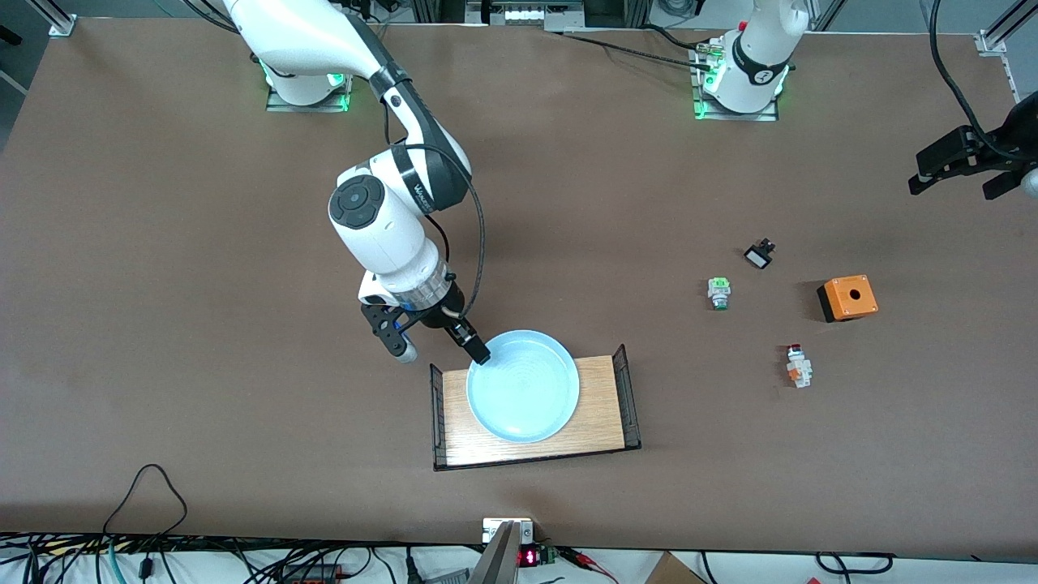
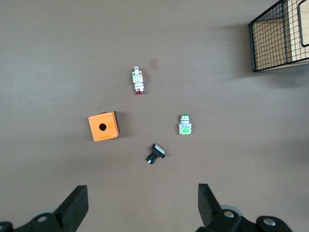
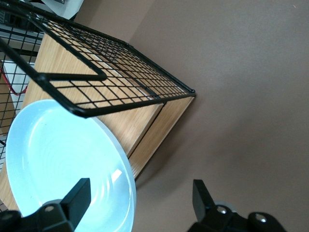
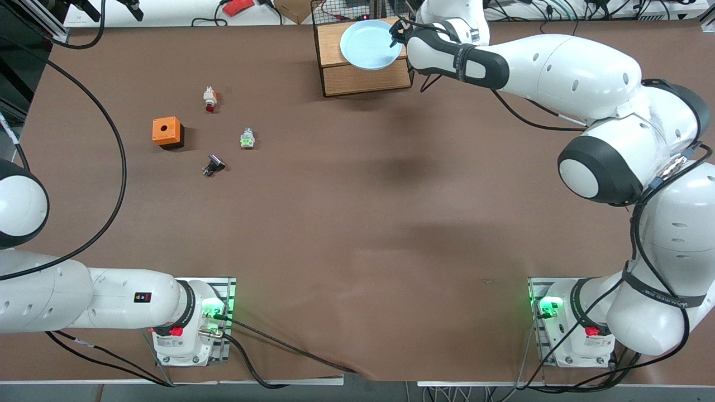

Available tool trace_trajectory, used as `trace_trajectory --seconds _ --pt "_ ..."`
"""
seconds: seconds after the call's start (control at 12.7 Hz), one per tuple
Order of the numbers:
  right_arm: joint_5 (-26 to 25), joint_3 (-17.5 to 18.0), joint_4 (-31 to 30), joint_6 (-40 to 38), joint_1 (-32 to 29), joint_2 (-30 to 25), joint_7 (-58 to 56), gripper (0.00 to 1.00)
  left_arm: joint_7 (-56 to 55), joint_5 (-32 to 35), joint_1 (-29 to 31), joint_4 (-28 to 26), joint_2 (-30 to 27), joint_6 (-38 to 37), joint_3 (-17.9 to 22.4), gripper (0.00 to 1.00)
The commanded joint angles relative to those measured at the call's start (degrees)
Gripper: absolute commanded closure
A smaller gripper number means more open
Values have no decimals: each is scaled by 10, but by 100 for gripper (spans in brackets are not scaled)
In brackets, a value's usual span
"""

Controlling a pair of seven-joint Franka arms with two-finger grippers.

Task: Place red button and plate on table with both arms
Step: 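Lower the right gripper onto the plate rim and close it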

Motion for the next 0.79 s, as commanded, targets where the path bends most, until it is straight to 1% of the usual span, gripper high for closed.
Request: trace_trajectory --seconds 0.0,0.24,0.32,0.39,0.47,0.55,0.63,0.71 --pt "11 -1 17 23 0 20 8 7 11 15 2 -22 -16 12 -3 0" --pt "11 0 17 29 1 23 7 18 11 15 4 -21 -14 9 -6 0" --pt "14 0 17 30 1 23 7 33 12 15 9 -20 -13 10 -7 0" --pt "21 0 17 30 1 23 7 43 12 15 10 -19 -12 11 -4 0" --pt "25 0 17 30 1 23 7 49 12 14 9 -17 -12 12 -4 0" --pt "25 0 17 30 1 23 7 51 11 15 9 -17 -11 13 -4 0" --pt "26 0 17 30 1 24 7 57 11 15 9 -17 -12 10 -5 0" --pt "26 0 17 30 2 25 7 59 11 14 9 -17 -12 10 -7 0"
